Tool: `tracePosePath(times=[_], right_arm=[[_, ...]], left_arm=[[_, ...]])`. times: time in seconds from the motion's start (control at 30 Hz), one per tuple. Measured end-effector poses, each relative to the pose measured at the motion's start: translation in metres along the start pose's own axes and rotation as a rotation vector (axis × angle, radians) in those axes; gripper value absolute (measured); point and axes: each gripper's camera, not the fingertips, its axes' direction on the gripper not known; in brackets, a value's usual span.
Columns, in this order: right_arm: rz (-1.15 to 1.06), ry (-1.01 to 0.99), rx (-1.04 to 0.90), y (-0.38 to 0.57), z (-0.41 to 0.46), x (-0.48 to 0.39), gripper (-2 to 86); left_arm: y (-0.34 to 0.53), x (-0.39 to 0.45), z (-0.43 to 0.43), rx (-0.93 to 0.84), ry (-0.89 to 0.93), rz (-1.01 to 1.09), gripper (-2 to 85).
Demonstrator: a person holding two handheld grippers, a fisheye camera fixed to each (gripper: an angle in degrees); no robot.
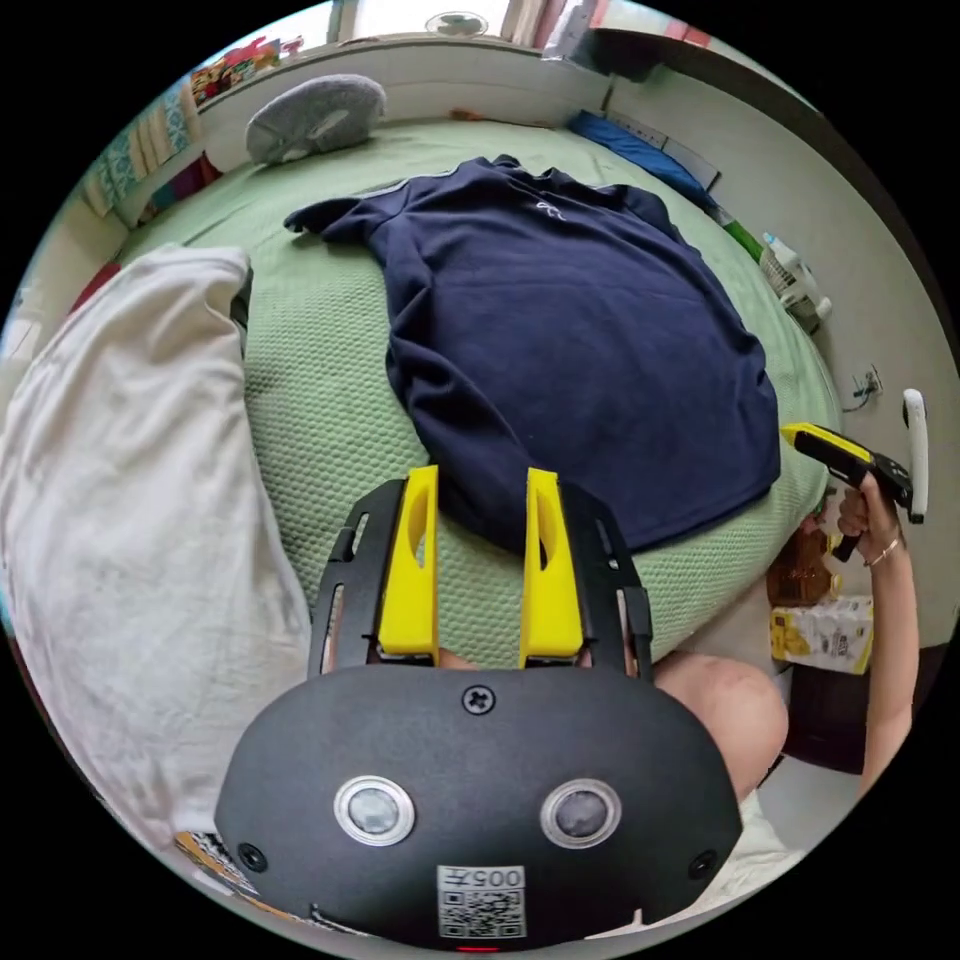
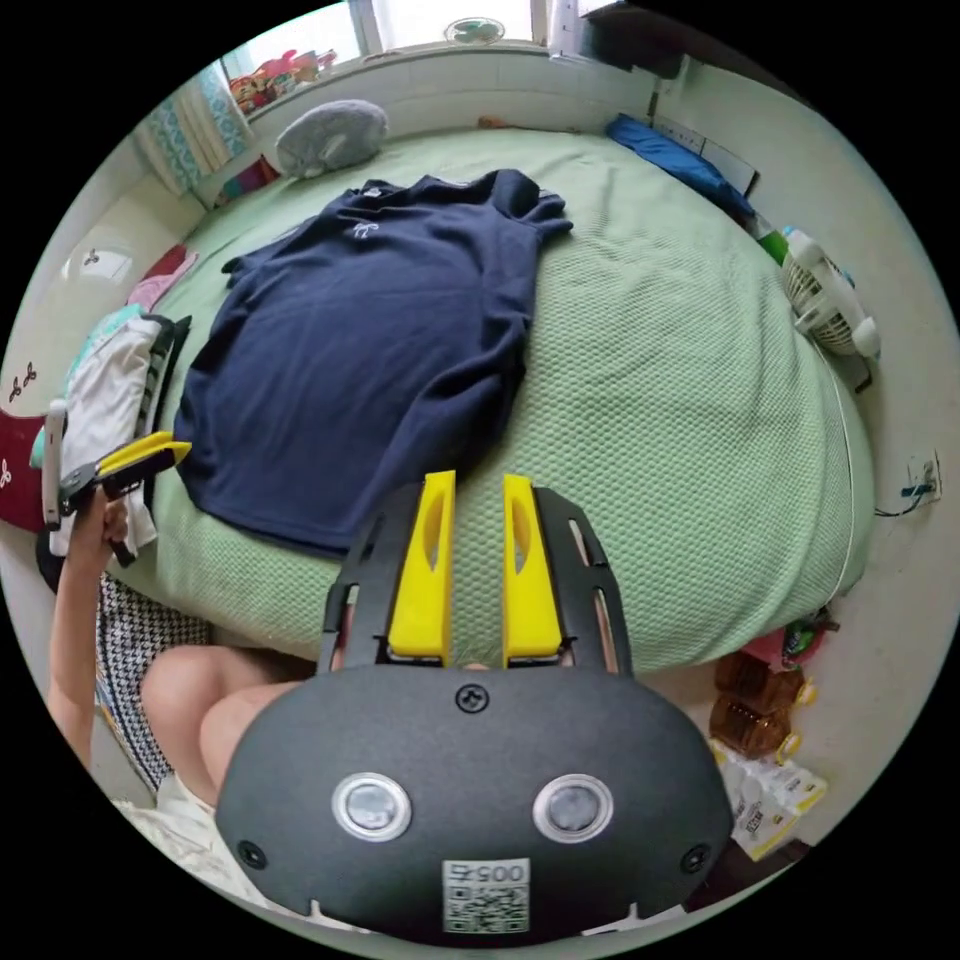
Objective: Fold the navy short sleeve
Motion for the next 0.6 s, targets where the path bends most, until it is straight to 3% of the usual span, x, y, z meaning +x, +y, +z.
tracePosePath(times=[0.33, 0.6], right_arm=[[0.181, 0.111, 0.059, 0.007, 0.036, -0.019, 3.9], [0.154, 0.143, 0.152, 0.039, 0.034, -0.026, -1.1]], left_arm=[[0.042, 0.031, 0.020, 0.163, -0.219, -0.079, 9.7], [0.055, 0.031, 0.013, 0.133, -0.211, -0.111, 6.2]])
